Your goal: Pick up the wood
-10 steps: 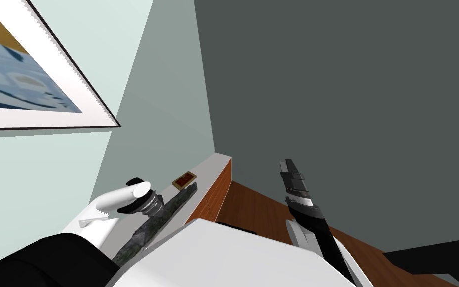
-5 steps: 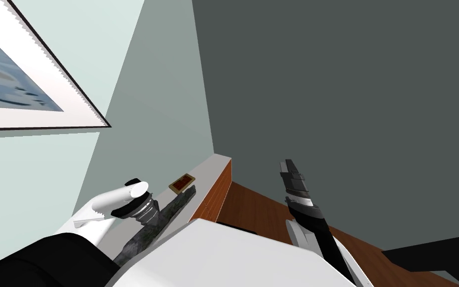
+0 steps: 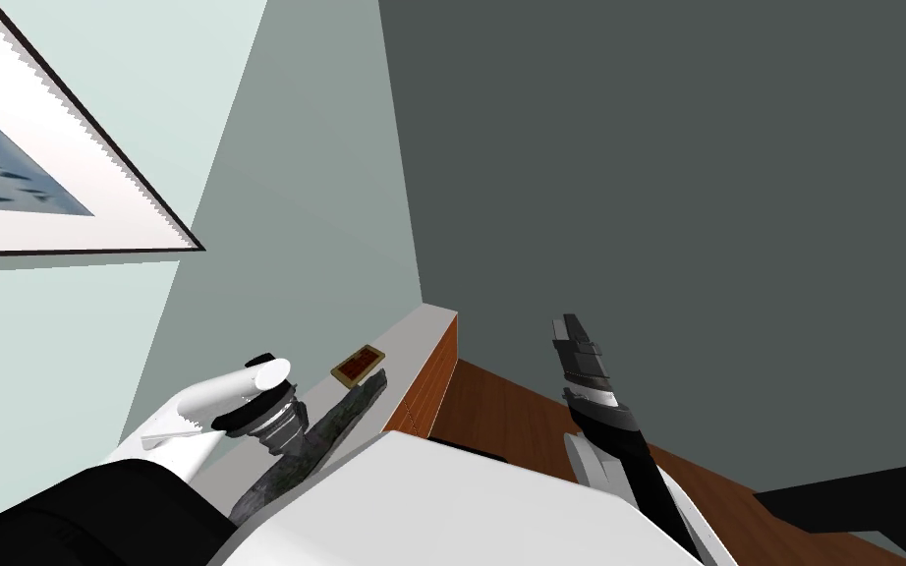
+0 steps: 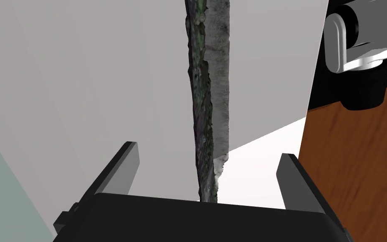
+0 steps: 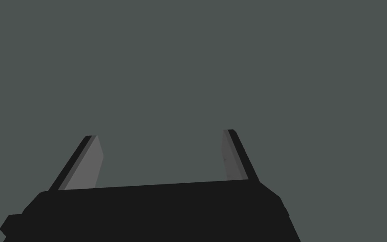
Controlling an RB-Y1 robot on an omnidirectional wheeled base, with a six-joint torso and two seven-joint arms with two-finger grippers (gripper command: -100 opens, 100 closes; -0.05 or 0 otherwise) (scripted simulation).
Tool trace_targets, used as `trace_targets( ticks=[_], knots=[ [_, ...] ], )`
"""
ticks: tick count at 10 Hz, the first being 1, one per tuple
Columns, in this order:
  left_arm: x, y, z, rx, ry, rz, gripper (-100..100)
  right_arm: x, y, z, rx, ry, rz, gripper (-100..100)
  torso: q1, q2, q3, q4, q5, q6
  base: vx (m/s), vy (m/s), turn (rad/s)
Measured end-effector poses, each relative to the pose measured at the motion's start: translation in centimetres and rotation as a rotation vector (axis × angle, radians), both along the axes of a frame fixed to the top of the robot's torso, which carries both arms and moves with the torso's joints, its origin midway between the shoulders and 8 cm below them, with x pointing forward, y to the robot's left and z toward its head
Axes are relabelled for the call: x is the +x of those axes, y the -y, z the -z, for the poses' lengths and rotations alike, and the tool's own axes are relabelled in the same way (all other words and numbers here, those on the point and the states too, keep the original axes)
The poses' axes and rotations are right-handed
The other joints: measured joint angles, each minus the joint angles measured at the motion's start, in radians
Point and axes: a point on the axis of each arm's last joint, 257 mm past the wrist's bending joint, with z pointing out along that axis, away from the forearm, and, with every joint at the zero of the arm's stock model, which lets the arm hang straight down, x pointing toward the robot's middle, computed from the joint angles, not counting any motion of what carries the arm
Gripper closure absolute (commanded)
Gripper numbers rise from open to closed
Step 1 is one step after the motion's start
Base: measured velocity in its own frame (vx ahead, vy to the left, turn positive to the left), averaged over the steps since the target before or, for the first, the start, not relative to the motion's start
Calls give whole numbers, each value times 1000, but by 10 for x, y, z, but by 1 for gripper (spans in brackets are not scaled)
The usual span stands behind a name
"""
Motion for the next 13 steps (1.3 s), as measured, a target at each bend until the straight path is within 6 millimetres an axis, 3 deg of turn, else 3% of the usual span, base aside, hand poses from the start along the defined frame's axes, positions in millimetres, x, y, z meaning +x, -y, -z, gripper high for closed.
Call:
trace_targets(
  ticks=[4, 5, 9, 10, 11, 13],
  knots=[
    [2, -2, 21, 0, 0, -3, -100, 0, 0, 0, 0, 0, 0, 0, -2, 1, 1, 0, 0, 0, -8, -9, -3],
    [2, -2, 22, 1, 1, -2, 100, 0, 0, 0, 0, 0, 0, 0, -1, 1, 1, 0, 0, 0, 0, 0, 0],
    [2, -3, 21, 3, 1, -7, 100, 0, 0, 0, 0, 0, 0, 0, -1, 1, 1, 0, 0, 1, 0, 0, 3],
    [2, -3, 22, 3, 1, -7, 0, 0, 0, 0, 0, 0, 0, 0, -1, 1, 1, 0, 0, 2, 0, 0, 0],
    [2, -3, 22, 3, 1, -7, 100, 0, 0, 0, 0, 0, 0, 0, -1, 1, 1, 0, 0, 2, 8, 5, -3],
    [1, -2, 12, 1, 2, -2, 100, 0, 0, 0, 0, 0, 0, 0, -1, 0, 0, 1, -1, 2, 13, 12, 2]
  ],
)
